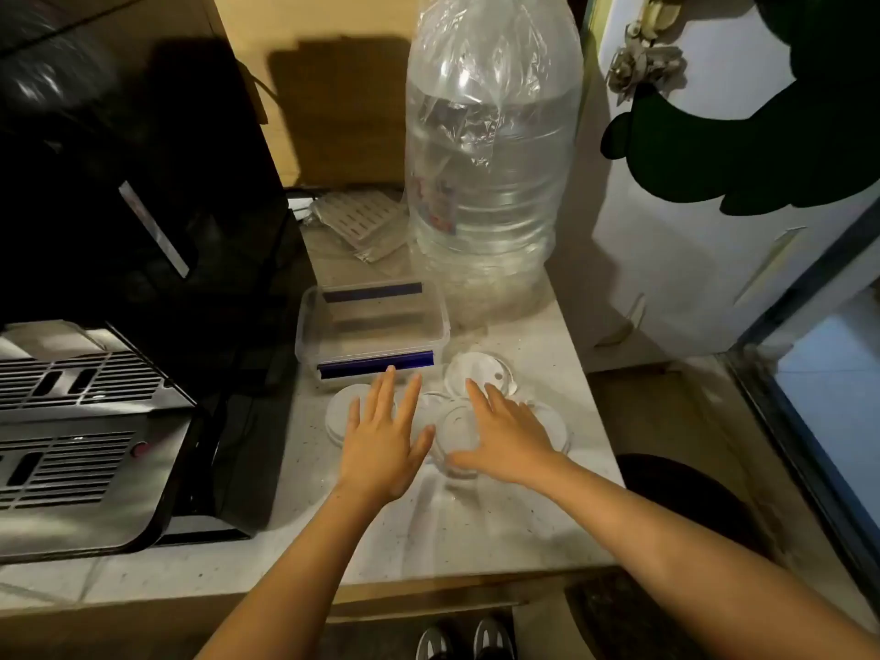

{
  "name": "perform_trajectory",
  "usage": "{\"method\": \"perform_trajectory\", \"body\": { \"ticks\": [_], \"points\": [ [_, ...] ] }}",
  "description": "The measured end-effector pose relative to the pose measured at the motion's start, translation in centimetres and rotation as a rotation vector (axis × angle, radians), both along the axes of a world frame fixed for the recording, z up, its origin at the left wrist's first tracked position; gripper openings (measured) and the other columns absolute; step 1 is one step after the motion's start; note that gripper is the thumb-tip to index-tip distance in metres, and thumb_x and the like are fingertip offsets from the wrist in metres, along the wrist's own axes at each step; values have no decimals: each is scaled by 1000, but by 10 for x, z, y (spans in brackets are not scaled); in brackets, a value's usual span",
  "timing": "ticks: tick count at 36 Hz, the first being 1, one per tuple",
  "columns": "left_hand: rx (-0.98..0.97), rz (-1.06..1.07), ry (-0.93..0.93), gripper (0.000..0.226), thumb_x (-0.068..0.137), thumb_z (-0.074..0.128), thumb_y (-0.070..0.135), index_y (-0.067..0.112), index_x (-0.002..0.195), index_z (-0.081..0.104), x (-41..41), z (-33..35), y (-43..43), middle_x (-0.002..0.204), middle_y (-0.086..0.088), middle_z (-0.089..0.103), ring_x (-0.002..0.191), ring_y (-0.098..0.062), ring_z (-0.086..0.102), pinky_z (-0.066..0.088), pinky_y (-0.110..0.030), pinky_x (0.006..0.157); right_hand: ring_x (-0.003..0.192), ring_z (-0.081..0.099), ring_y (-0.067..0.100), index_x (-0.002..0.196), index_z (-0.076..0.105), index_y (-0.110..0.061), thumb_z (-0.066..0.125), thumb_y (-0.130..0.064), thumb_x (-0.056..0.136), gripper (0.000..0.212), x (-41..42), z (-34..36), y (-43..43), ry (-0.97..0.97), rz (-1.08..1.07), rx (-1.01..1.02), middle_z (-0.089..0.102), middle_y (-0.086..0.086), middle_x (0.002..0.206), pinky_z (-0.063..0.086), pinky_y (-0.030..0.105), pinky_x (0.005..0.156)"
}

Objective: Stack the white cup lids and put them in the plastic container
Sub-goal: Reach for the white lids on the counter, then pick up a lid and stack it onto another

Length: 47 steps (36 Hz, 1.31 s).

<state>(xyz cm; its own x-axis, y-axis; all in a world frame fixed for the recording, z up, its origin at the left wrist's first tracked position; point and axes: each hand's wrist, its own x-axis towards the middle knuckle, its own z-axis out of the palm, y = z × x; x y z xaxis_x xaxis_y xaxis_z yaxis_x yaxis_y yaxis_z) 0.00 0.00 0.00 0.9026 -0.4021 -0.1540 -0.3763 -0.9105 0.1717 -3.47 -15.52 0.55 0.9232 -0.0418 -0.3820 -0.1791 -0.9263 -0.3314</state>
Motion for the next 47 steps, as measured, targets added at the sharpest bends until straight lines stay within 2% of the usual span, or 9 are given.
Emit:
{"method": "perform_trajectory", "body": {
  "ticks": [3,7,12,16,24,29,38,41,47],
  "points": [
    [-94,28,45,65,93,27,49,29,147,-3,-1,2,2,159,-3,-4,146,-23,2,7,-39,116,138,23,33,145,-2,-22,61,-60,74,102,1,-7,8,-21,-16,-14,11,11,155,26,45,111],
    [-212,83,106,62,92,38,45,26,146,14,1,-4,3,157,-4,15,138,-24,31,31,-40,109,132,33,32,144,6,-18,64,-59,72,100,3,-16,17,-35,-11,-55,25,12,149,32,43,107],
    [-345,142,226,54,91,45,36,20,141,29,3,-5,7,148,-4,33,122,-25,49,45,-37,98,126,37,34,142,13,-16,64,-56,73,95,5,-21,19,-44,1,-87,29,14,146,34,43,103],
    [-436,229,290,46,91,48,31,18,135,40,7,-6,9,142,-7,42,110,-25,57,48,-39,94,121,42,34,139,19,-14,63,-54,74,88,4,-18,18,-63,17,-108,33,15,141,37,41,98],
    [-644,341,452,42,92,46,30,14,130,44,18,-1,4,134,-14,49,113,-29,54,47,-40,96,120,43,31,138,22,-16,67,-54,69,90,7,-2,8,-137,30,-109,36,10,139,35,39,99],
    [-989,419,775,46,89,42,46,20,127,46,24,18,0,126,-11,55,97,-24,62,53,-33,76,126,36,26,140,20,-21,65,-51,72,87,11,28,-4,-310,97,-60,33,4,142,26,37,106],
    [-1512,256,1135,66,70,32,66,25,113,61,28,57,-10,110,-6,71,101,-26,66,55,-44,79,129,33,18,140,24,-22,77,-43,67,92,24,84,-12,-494,309,164,31,0,144,29,32,103],
    [-1596,246,1206,67,66,33,65,21,108,62,28,64,-12,98,-6,74,89,-22,70,57,-38,69,130,31,16,139,27,-22,76,-44,68,89,27,87,-8,-532,376,170,32,-1,144,22,27,102],
    [-1673,234,1203,56,74,38,57,19,108,61,29,62,-11,97,-8,70,86,-20,68,57,-36,70,134,27,17,140,26,-21,75,-39,72,86,29,81,-2,-525,443,159,28,1,147,16,24,106]
  ]
}}
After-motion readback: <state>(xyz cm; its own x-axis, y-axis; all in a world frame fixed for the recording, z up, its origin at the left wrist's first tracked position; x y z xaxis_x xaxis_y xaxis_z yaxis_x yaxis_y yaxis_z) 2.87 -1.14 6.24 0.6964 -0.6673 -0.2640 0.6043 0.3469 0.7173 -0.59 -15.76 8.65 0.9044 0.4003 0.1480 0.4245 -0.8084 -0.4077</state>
